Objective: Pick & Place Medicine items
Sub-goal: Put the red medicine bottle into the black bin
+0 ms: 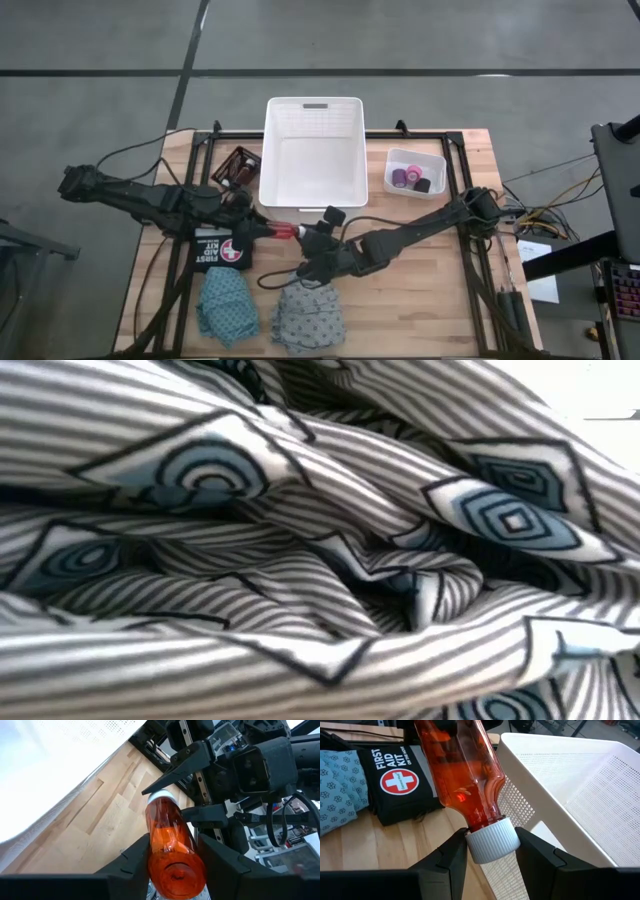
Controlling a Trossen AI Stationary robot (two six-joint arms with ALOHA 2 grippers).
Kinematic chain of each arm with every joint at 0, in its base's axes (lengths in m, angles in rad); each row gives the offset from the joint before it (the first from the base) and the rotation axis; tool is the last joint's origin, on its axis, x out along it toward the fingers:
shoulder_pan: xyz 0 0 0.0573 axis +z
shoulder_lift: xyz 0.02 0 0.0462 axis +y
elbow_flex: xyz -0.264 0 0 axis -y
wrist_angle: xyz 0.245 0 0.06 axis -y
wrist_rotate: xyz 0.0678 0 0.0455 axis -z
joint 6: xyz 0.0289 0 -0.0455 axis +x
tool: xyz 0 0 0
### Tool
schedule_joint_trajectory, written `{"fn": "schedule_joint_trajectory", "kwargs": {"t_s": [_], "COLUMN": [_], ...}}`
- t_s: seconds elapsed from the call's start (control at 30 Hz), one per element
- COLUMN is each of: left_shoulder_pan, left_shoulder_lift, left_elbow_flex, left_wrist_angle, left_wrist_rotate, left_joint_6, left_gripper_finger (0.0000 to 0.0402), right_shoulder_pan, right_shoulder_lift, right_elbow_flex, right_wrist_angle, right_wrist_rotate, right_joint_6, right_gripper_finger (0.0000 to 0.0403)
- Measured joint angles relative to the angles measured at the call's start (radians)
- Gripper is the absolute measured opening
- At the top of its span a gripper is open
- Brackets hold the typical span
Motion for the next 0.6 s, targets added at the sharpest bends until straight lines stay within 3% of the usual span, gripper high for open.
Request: {"fn": "schedule_joint_trajectory", "kwargs": {"t_s": [0.6], "left_shoulder_pan": [0.0], "left_shoulder_lift": [0.0], "left_elbow_flex": [0.0], "left_wrist_angle": [0.01], "left_wrist_rotate": [0.01], "left_joint_6": [0.004], "left_gripper_finger": [0.0148], "right_shoulder_pan": [0.0], "right_shoulder_lift": [0.001], "right_elbow_flex": [0.0], "right_wrist_angle": [0.008], "right_wrist_rotate": [0.006], "right_joint_6": [-0.008], "right_gripper_finger": [0.0167]}}
